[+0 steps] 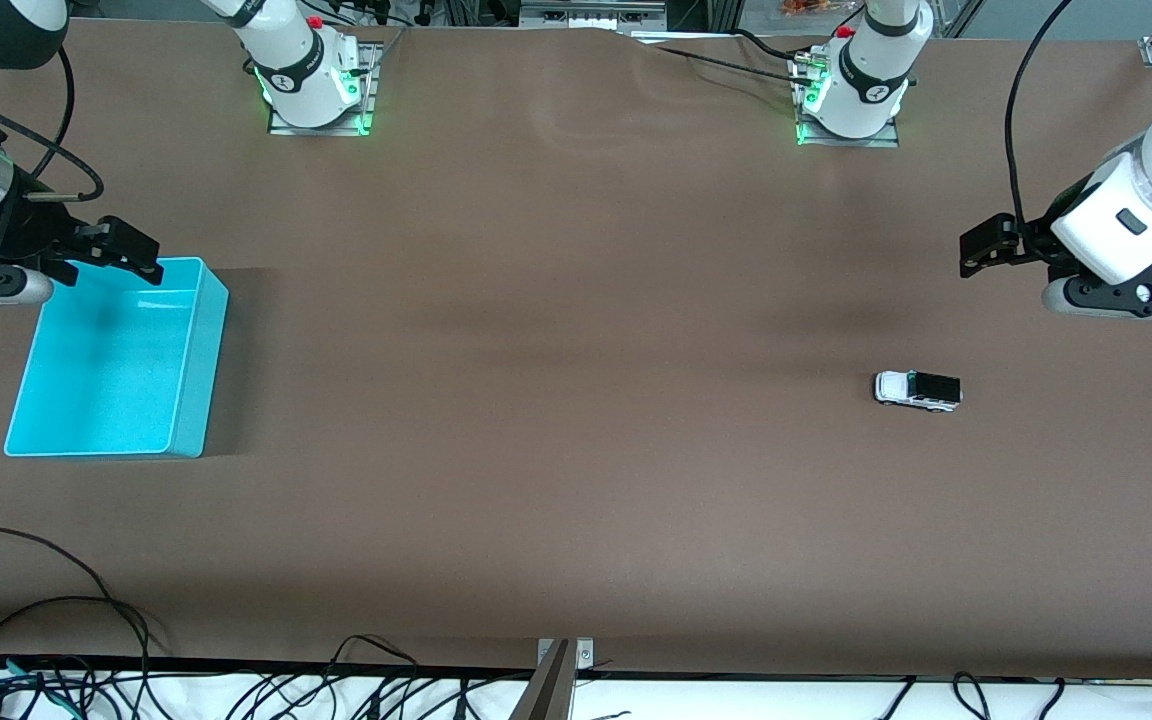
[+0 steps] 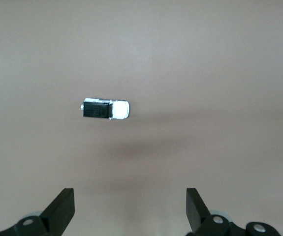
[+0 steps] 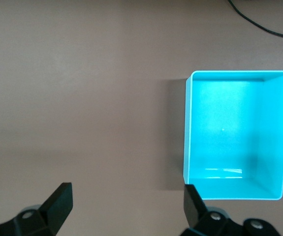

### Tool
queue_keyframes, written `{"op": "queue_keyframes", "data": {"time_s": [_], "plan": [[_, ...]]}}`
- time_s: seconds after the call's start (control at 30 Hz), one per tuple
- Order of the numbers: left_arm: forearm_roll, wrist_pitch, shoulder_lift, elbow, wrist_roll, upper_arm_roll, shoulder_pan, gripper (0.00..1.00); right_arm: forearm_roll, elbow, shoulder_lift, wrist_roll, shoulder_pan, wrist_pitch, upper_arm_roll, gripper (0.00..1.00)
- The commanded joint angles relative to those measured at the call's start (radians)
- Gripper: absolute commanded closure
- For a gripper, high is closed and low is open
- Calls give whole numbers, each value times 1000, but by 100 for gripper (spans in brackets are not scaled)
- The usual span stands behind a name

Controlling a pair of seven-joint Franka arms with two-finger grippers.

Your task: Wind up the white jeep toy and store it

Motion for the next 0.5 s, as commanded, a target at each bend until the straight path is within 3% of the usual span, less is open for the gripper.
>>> {"op": "queue_keyframes", "data": {"time_s": [0.0,0.1,0.47], "plan": [[-25,127,-132,-186,63,141,-132,0,1,21,6,-7,3,-17,-3,0],[-25,198,-178,-262,143,144,-134,0,1,21,6,-6,5,-17,-3,0],[-64,198,-197,-265,160,158,-126,0,1,21,6,-12,3,-17,-3,0]]}}
